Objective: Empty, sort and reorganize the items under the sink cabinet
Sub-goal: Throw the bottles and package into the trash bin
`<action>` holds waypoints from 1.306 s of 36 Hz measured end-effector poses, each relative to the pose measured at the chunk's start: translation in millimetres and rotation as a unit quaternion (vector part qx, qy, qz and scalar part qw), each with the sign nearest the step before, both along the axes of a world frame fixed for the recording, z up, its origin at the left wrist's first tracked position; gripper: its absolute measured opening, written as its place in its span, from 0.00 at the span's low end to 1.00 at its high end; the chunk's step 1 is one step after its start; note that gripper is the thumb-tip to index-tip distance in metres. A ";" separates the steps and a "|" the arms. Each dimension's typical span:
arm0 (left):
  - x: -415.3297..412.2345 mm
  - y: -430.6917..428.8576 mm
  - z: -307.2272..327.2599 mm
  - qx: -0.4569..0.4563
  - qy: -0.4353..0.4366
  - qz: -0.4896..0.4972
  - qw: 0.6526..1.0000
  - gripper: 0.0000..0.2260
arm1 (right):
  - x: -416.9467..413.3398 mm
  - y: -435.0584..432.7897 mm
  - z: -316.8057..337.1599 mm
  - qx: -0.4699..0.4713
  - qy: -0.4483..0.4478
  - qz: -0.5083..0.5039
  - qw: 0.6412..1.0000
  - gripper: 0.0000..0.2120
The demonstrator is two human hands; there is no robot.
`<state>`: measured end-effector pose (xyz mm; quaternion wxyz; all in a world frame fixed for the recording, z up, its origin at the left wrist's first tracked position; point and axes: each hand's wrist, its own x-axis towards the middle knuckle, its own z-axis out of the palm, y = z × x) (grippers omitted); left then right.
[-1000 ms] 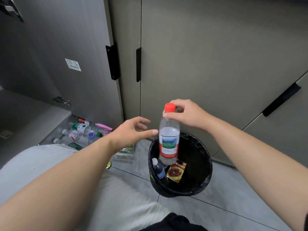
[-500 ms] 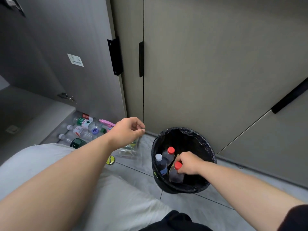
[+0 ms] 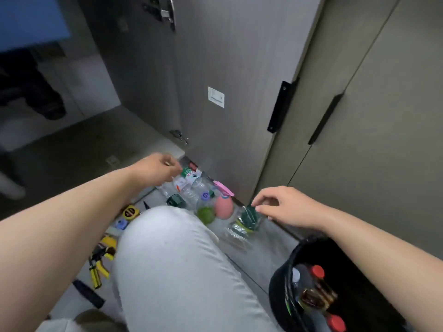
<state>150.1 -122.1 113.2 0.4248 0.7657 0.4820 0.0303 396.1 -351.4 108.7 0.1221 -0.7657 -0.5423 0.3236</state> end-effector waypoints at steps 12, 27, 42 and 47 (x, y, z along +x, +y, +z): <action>-66.3 59.4 -174.4 -0.248 -0.045 0.188 0.949 0.04 | -66.1 225.3 -96.6 -0.042 0.040 0.059 0.997 0.07; -5.1 99.4 -345.0 -0.311 -0.127 0.354 0.873 0.39 | -91.3 359.0 -274.9 -0.253 -0.041 0.010 0.967 0.34; -6.7 104.0 -345.1 -0.422 -0.233 0.469 0.740 0.32 | -109.2 365.6 -301.0 -0.246 0.099 -0.137 0.955 0.27; -24.7 102.5 -307.3 -0.473 -0.239 0.392 0.752 0.31 | -100.3 364.6 -260.2 -0.292 0.123 -0.160 0.935 0.23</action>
